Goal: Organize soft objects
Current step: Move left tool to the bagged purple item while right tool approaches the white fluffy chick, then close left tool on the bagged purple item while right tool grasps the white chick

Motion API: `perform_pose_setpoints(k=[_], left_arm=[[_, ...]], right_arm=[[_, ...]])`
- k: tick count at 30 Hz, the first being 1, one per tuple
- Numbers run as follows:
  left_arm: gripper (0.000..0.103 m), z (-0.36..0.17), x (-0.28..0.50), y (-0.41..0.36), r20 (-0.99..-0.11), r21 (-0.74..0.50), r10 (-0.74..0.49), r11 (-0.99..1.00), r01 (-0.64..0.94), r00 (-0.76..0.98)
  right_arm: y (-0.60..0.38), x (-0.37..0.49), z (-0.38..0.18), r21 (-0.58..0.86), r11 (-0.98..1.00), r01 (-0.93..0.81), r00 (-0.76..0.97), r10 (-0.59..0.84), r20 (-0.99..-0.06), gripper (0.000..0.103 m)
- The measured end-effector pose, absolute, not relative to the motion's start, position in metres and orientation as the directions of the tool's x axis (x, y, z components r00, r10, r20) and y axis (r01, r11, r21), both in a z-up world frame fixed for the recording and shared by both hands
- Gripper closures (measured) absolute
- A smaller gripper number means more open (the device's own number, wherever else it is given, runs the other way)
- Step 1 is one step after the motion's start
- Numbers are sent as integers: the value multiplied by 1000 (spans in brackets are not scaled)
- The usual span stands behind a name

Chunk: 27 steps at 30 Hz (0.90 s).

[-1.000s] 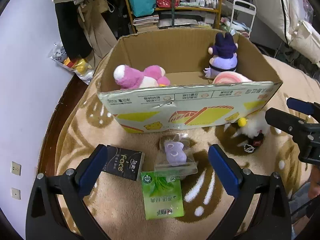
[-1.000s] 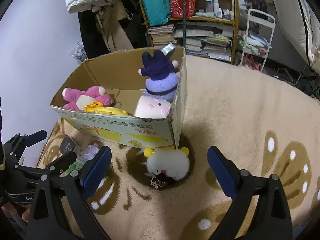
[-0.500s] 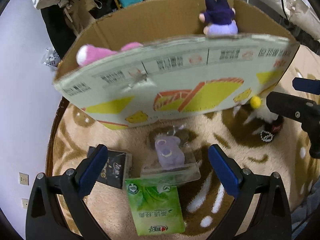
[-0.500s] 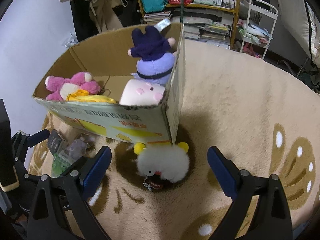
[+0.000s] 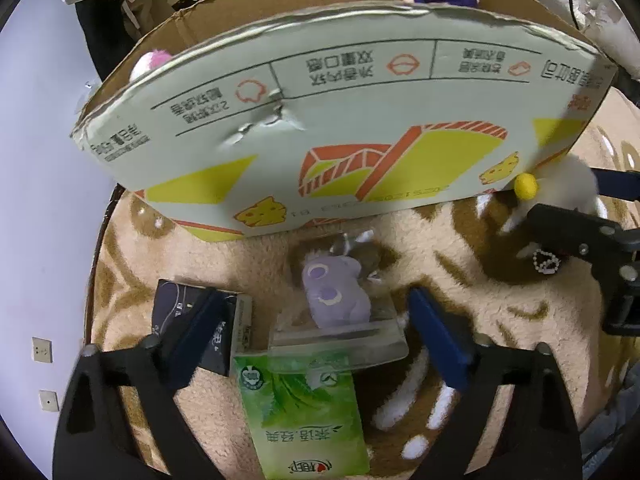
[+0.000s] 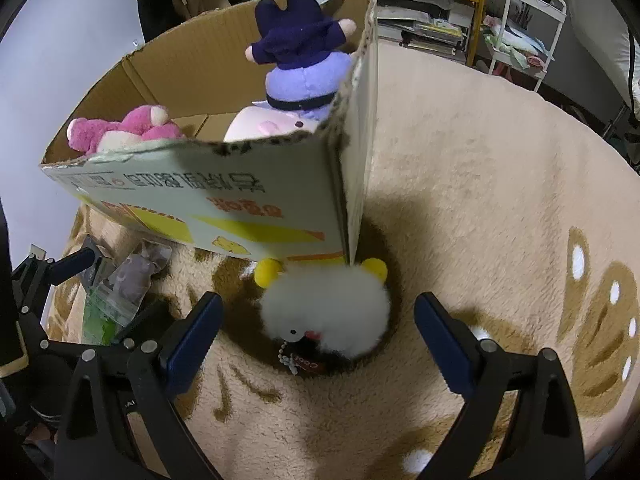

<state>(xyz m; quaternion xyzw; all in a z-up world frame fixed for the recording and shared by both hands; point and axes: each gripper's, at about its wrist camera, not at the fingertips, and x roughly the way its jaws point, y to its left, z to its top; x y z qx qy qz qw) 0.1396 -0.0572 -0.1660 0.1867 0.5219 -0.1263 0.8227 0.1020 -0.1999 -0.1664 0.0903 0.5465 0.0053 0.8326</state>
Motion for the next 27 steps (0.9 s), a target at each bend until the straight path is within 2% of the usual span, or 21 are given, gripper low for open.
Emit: perform_pose_setpoints(k=[1, 5, 8, 16, 22, 27], left_arm=[[20, -166, 139, -58, -905, 172, -20, 896, 409, 425], [45, -165, 132, -68, -911, 131, -66, 890, 437, 407], [45, -166, 132, -69, -913, 118, -74, 893, 435, 400], [45, -168, 136, -60, -922, 70, -99, 908, 412, 375], [45, -168, 140, -52, -920, 64, -104, 911, 408, 377], [45, -164, 140, -46, -920, 52, -111, 916, 397, 376]], right_arm=[[-201, 103, -168, 152, 984, 90, 400, 104, -911, 3], [-199, 106, -172, 150, 985, 83, 387, 107, -916, 3], [-198, 109, -176, 150, 986, 77, 373, 111, -921, 8], [-201, 112, -181, 148, 985, 88, 360, 107, -927, 8], [-199, 113, -187, 106, 991, 83, 345, 71, -936, 17], [-197, 111, -189, 66, 995, 79, 340, 35, -940, 35]])
